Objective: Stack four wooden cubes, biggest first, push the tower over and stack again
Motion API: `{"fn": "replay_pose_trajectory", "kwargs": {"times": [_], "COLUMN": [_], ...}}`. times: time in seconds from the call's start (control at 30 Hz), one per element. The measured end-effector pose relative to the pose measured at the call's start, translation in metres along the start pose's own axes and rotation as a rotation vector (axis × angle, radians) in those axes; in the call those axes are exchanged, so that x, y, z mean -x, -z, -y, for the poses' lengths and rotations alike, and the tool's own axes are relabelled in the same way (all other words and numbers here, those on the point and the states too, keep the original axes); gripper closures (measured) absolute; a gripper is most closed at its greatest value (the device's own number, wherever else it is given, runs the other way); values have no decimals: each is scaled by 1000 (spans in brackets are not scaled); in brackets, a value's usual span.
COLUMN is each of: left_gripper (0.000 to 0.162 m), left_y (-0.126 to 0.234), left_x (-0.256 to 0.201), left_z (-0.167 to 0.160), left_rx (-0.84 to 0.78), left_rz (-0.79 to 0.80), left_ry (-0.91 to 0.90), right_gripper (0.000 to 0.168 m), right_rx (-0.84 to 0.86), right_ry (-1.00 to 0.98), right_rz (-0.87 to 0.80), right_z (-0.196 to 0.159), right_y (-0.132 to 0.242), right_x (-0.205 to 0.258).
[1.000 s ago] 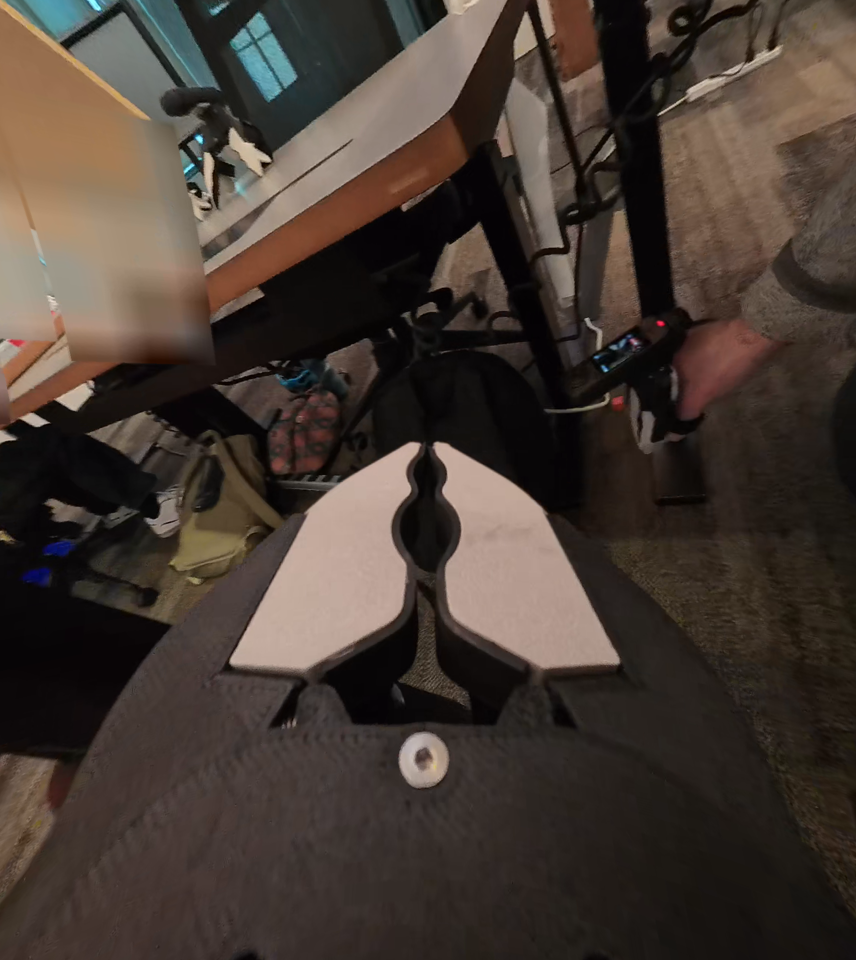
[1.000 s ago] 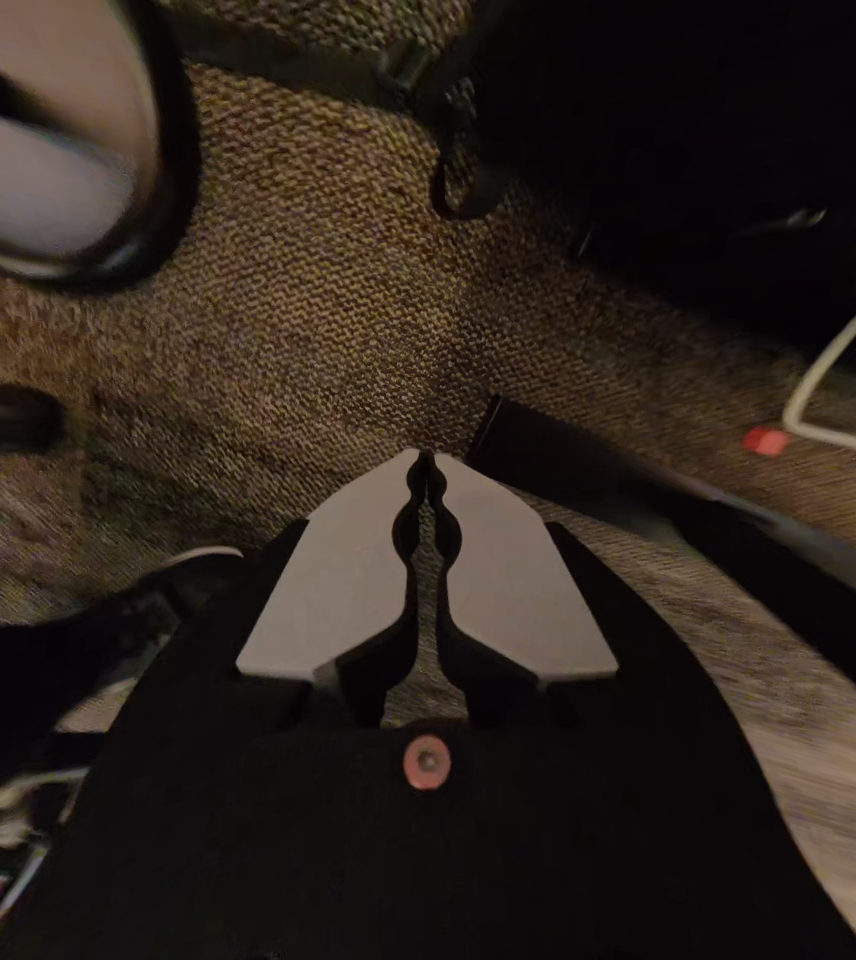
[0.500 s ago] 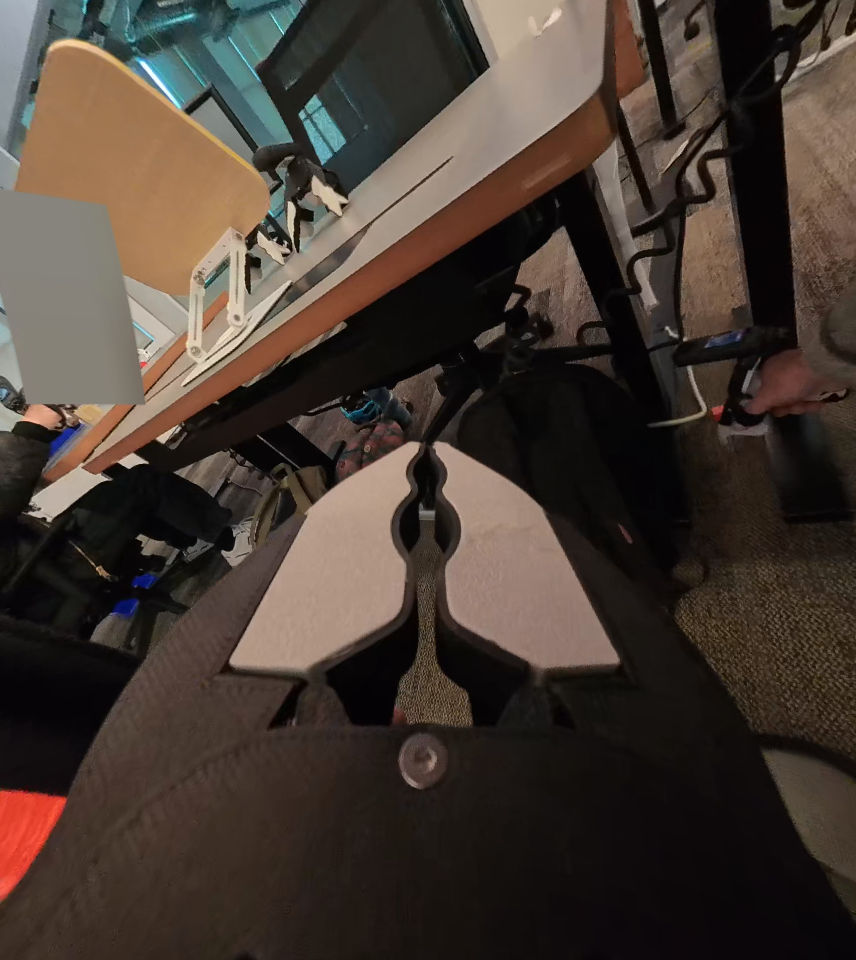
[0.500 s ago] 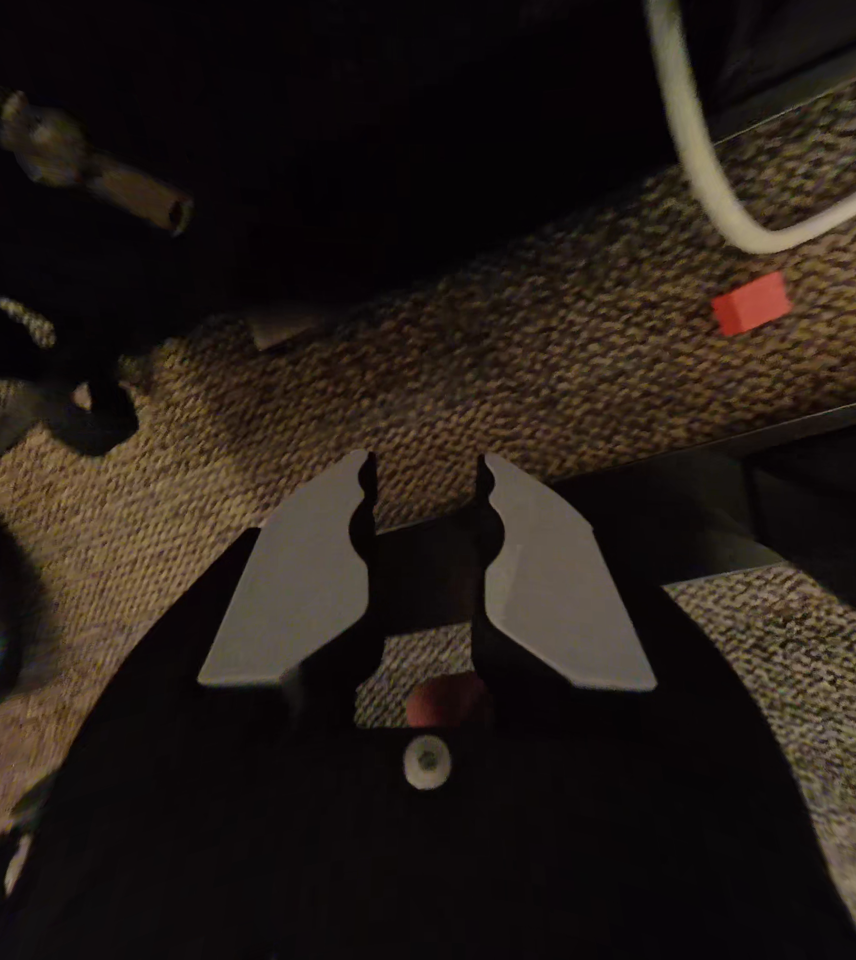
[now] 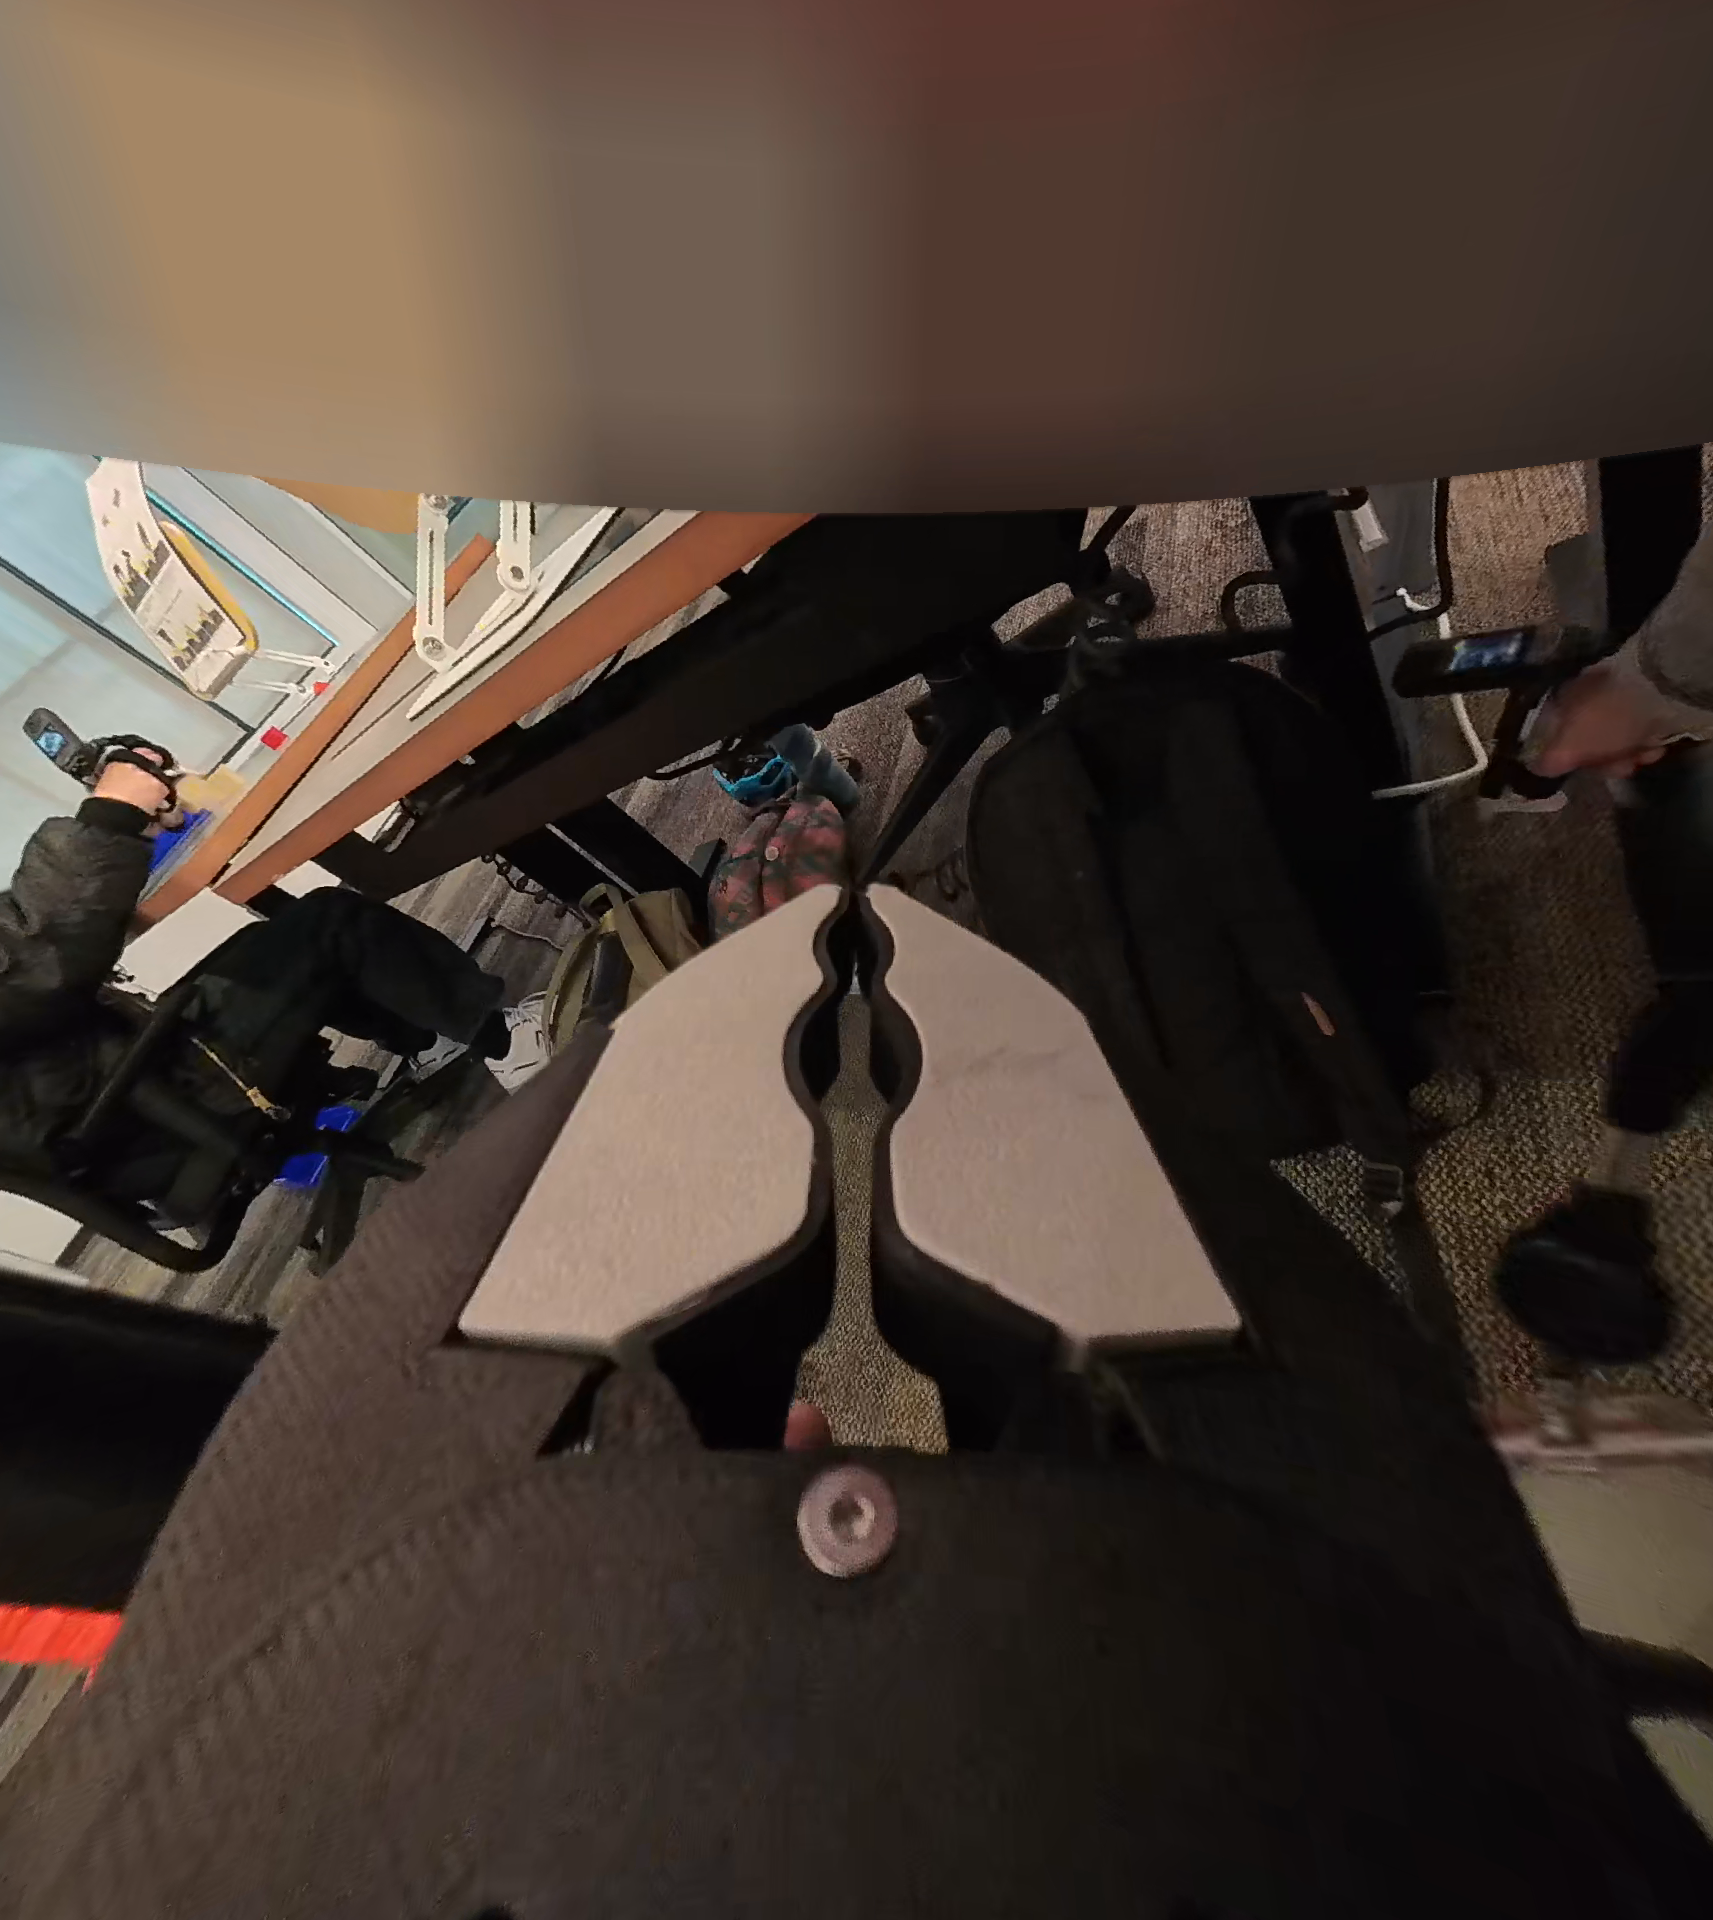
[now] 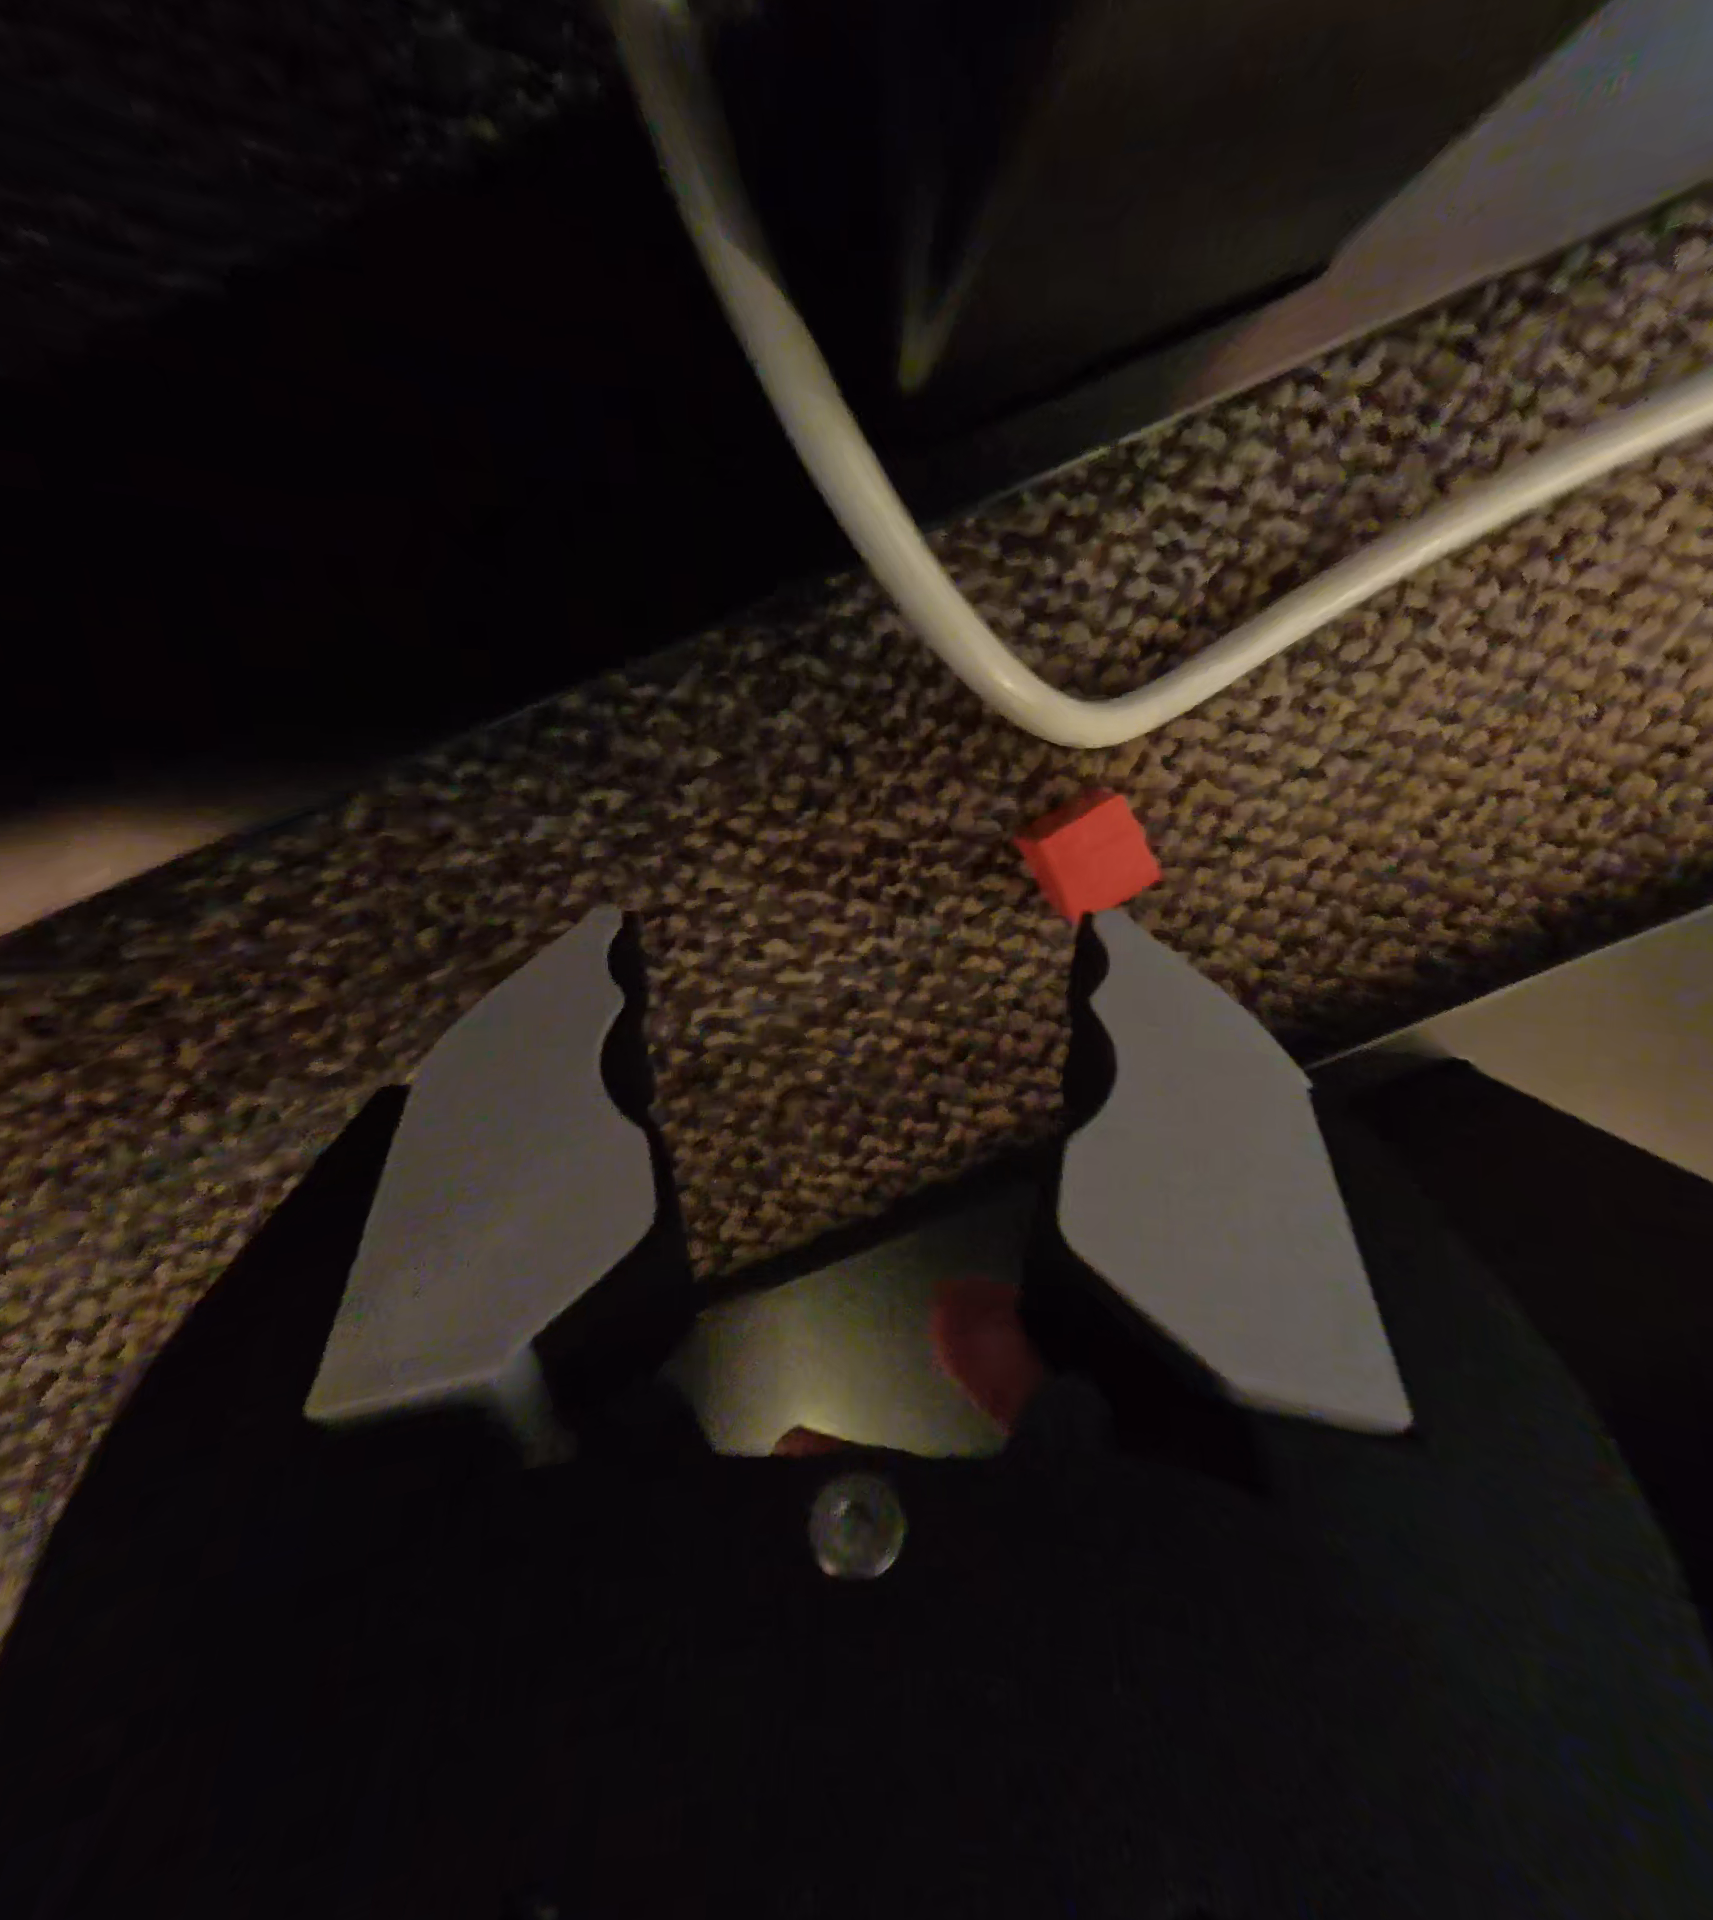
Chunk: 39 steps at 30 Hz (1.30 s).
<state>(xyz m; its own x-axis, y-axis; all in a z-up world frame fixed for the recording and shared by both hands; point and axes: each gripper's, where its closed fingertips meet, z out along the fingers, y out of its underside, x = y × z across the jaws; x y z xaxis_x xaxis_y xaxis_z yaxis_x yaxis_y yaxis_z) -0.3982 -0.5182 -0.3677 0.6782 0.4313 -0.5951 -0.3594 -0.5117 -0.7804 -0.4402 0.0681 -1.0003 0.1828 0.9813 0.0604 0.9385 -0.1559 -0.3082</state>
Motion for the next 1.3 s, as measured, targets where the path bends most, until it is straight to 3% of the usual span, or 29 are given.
{"fn": "replay_pose_trajectory", "kwargs": {"times": [0.07,0.2,0.33,0.63,0.8,1.03,1.13,1.3], "left_gripper": [162,162,162,162,162,162,162,162], "left_y": [0,-1,-2,-6,-4,-5,-10,-11], "left_x": [1,8,10,5,6,5,9,0], "left_z": [-2,-8,-11,-11,-13,-13,-12,-12], "left_rx": [20,49,75,107,112,100,99,94], "left_rz": [2,21,25,21,38,44,45,-41], "left_ry": [-8,19,13,-1,-13,-33,14,-12], "right_gripper": [80,92,91,138,139,139,139,139], "right_rx": [-5,-11,91,78,-31,-149,-167,-138], "right_ry": [-26,-41,-78,-194,-211,-196,-132,53], "right_rz": [-9,-14,-59,19,25,138,204,325], "right_z": [3,9,1,0,9,-3,-18,-72], "right_y": [-7,-16,-31,-40,-32,19,57,143], "right_x": [-8,-21,-35,-26,-22,35,82,175]}}
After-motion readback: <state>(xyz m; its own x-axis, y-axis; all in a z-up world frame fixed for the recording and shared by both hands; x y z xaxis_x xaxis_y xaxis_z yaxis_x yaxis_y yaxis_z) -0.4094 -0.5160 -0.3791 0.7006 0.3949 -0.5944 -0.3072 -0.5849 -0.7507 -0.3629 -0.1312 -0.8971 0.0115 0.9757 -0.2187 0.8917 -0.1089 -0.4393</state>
